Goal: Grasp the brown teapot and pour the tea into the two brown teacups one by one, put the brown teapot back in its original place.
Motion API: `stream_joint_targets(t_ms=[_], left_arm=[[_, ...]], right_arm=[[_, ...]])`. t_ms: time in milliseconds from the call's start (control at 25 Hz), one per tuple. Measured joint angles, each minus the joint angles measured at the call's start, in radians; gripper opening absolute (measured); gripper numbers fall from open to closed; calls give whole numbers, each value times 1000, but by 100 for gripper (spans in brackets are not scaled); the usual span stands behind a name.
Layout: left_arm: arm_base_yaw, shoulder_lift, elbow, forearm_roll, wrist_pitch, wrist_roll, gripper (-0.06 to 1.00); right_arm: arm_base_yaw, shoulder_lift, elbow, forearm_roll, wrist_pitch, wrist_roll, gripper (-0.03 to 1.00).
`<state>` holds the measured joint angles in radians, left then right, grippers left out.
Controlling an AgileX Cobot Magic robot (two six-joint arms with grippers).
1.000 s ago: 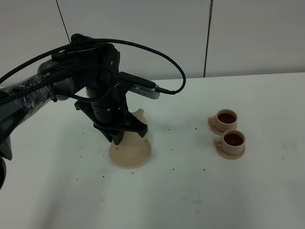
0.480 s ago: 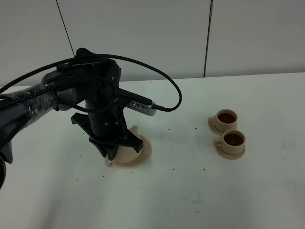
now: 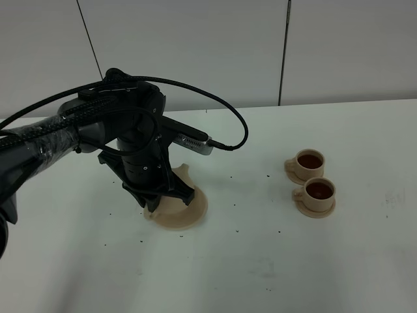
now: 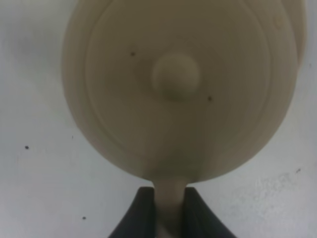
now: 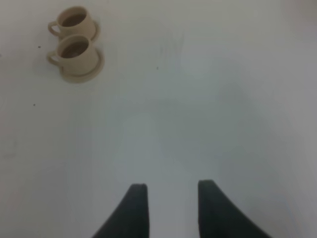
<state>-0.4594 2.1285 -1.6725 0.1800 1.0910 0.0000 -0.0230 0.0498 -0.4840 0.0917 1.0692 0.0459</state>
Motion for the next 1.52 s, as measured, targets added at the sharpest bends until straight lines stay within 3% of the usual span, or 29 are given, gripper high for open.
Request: stream_joint_targets(t_ms=[1520], left_arm=[[10, 46, 1, -30, -13, 26, 17]], right_arm=[[0, 0, 0, 0, 0, 0, 24]])
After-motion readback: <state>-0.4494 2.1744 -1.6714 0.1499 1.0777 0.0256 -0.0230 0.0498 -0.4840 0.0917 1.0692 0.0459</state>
